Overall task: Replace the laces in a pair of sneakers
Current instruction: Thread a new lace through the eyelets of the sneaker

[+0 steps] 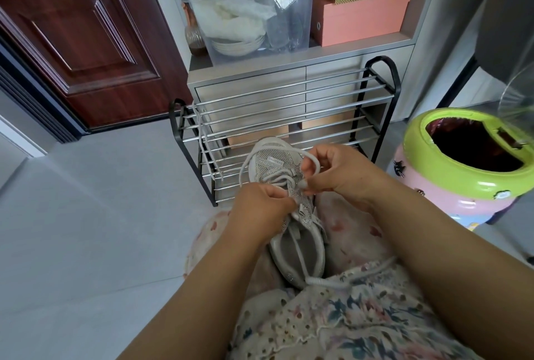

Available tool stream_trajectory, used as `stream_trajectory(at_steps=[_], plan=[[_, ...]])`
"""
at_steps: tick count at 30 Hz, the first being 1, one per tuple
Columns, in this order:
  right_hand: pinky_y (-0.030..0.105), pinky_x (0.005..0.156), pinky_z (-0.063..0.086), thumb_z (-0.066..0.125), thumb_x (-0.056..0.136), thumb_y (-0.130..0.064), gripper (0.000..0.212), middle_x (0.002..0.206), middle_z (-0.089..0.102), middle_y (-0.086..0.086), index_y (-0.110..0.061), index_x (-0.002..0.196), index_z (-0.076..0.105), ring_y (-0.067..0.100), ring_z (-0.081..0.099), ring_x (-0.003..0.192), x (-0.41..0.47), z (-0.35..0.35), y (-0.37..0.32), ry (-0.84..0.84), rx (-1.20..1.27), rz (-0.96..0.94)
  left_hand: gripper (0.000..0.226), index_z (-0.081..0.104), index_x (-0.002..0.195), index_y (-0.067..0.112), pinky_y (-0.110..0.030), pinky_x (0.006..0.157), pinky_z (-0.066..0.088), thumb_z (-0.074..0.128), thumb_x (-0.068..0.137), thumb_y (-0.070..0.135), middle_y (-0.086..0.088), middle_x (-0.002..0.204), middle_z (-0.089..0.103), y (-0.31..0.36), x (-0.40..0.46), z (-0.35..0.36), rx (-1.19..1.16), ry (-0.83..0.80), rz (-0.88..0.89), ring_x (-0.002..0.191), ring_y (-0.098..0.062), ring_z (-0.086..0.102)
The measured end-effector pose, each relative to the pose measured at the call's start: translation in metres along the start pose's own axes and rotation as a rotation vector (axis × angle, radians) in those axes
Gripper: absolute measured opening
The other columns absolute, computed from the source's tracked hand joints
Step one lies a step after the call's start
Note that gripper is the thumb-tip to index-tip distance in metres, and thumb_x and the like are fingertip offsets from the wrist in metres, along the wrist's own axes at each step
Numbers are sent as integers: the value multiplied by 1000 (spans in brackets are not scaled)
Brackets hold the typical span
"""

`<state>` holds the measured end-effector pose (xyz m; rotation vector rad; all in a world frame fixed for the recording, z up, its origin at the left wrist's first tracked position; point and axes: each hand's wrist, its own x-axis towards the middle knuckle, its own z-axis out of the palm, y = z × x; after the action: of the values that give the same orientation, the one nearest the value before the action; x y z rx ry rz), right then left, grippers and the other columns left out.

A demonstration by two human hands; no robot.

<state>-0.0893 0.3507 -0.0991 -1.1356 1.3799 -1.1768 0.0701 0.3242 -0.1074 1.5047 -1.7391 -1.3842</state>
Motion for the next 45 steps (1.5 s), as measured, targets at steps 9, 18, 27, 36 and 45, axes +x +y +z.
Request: stream_trajectory(at_steps=[9, 18, 27, 36, 45], plan=[[26, 66, 57, 74, 66, 15, 29, 74, 67, 7, -4, 82, 58, 13, 65, 64, 1, -2, 3, 48, 1, -72, 11, 69, 71, 4, -15, 38, 34, 69, 83, 4, -9, 57, 57, -9, -3, -3, -175, -80, 20, 35, -6, 39], [22, 54, 52, 71, 72, 14, 25, 68, 65, 9, -6, 80, 57, 15, 61, 54, -6, -3, 11, 88, 75, -95, 8, 67, 86, -5, -10, 34, 33, 62, 82, -11, 1, 47, 59, -4, -7, -8, -315, -161, -21, 29, 0, 43], [26, 60, 54, 78, 66, 8, 30, 66, 67, 2, -13, 73, 59, 12, 62, 60, -5, 4, 13, 64, -160, -149, 7, 69, 84, 2, -15, 36, 31, 68, 79, -4, 0, 50, 59, -11, -2, -10, -287, -155, -35, 33, -5, 37], [35, 65, 56, 81, 65, 0, 31, 67, 70, 2, -22, 64, 60, 14, 66, 62, -9, 6, 7, 37, -283, -180, 13, 71, 92, 0, -15, 35, 31, 70, 79, -1, -3, 52, 57, -16, 1, -8, -289, -134, -18, 32, -6, 36], [20, 55, 47, 84, 64, -7, 31, 59, 61, -9, -24, 61, 58, 3, 56, 55, -5, 11, 17, 104, -366, -192, 14, 68, 96, -5, -15, 34, 28, 58, 86, -2, -1, 42, 52, -16, 2, -8, -317, -128, -5, 29, -8, 37]])
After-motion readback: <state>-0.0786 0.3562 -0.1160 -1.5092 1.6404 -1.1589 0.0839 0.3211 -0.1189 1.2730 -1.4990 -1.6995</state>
